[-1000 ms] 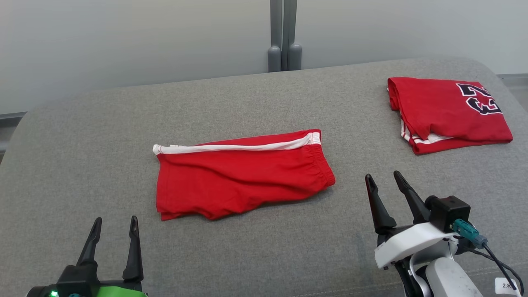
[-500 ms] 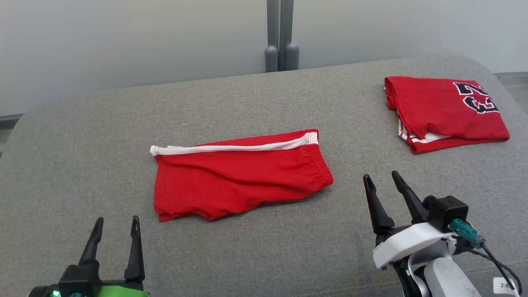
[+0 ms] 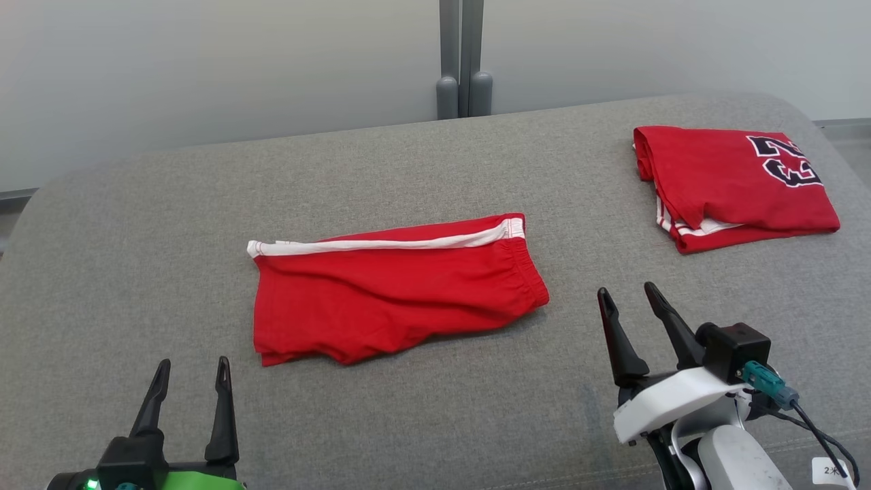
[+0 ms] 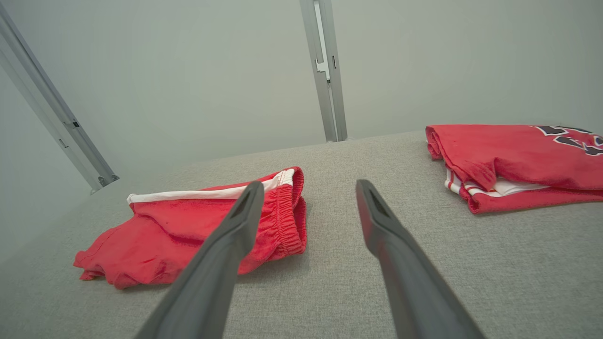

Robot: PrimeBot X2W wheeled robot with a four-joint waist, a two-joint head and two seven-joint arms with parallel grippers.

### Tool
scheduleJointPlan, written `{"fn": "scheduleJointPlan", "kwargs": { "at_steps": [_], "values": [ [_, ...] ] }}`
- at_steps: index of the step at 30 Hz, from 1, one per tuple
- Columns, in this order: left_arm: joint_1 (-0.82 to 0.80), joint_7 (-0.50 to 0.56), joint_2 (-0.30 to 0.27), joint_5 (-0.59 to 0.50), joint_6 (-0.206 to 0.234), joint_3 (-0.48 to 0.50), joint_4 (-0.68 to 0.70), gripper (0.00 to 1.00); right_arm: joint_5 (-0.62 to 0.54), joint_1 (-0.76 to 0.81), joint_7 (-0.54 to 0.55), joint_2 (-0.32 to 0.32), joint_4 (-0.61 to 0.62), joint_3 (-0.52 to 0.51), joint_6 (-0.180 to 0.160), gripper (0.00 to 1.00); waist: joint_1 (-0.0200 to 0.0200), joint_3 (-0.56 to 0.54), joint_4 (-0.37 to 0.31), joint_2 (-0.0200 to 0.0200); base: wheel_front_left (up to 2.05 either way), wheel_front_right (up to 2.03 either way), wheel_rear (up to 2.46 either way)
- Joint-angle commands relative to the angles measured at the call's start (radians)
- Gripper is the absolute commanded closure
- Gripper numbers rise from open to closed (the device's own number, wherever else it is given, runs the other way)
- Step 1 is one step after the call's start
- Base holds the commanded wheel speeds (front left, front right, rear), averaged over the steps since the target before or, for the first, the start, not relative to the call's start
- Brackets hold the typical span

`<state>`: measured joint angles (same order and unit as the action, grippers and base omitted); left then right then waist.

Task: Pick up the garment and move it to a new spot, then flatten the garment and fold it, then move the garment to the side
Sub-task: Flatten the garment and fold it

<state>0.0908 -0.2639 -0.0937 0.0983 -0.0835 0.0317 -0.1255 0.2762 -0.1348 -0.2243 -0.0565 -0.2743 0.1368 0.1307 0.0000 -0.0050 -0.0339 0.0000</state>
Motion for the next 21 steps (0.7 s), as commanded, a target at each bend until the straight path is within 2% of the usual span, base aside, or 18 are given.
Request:
{"fn": "scheduleJointPlan", "kwargs": {
  "at_steps": [1, 21],
  "values": [
    [-0.014, 0.001, 0.001, -0.009, -0.003, 0.004, 0.001, 0.0, -0.006, 0.005, 0.003, -0.002, 0.003, 0.001, 0.0, 0.0, 0.0, 0.0, 0.0, 0.0, 0.0, 0.0, 0.0],
    [-0.016, 0.001, 0.004, -0.014, -0.001, 0.005, 0.005, 0.0, -0.004, -0.01, 0.0, -0.008, 0.007, 0.005, 0.0, 0.0, 0.0, 0.002, 0.002, 0.0, 0.0, 0.0, 0.0]
  ]
}}
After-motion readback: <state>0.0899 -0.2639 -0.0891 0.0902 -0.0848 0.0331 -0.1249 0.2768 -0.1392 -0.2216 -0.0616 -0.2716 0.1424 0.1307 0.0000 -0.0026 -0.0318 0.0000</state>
